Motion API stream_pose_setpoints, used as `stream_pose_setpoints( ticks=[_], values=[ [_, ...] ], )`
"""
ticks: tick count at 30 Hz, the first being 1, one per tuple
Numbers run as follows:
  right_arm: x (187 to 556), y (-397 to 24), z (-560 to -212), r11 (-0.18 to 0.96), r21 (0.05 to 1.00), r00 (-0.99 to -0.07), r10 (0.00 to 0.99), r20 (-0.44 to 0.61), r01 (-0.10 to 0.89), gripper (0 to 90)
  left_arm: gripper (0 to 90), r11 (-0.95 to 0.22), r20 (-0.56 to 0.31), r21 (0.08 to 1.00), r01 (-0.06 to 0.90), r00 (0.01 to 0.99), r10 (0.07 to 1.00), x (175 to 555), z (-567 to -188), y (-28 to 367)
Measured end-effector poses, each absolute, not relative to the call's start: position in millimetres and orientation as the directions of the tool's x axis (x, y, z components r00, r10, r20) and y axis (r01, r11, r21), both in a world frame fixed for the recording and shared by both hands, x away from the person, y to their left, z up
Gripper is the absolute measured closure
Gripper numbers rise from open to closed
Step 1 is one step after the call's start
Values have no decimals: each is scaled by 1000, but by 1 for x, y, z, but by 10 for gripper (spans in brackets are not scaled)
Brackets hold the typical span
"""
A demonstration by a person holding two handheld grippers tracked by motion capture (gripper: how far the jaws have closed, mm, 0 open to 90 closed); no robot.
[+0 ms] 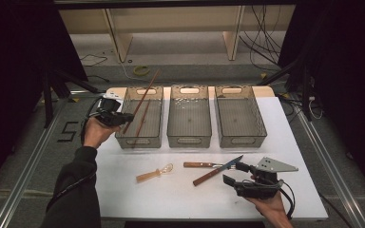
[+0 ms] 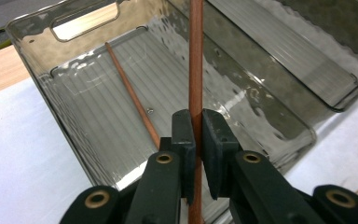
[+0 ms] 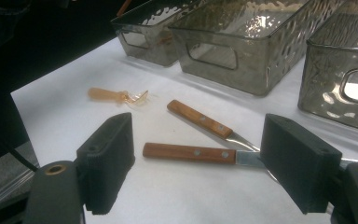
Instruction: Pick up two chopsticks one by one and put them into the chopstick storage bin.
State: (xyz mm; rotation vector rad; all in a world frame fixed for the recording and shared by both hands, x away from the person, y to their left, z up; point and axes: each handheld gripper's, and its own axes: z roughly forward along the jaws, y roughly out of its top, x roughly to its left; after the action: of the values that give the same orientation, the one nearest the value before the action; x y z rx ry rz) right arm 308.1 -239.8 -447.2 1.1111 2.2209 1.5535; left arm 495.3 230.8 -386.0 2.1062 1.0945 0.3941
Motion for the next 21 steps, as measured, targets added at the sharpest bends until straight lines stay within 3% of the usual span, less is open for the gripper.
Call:
stream_pose_setpoints(
  ticks=[21],
  values=[
    [308,-240,-447,160,874,-694,679,239,459,267,829,-350,-88,648,676,523,848,506,-420,237]
  ],
)
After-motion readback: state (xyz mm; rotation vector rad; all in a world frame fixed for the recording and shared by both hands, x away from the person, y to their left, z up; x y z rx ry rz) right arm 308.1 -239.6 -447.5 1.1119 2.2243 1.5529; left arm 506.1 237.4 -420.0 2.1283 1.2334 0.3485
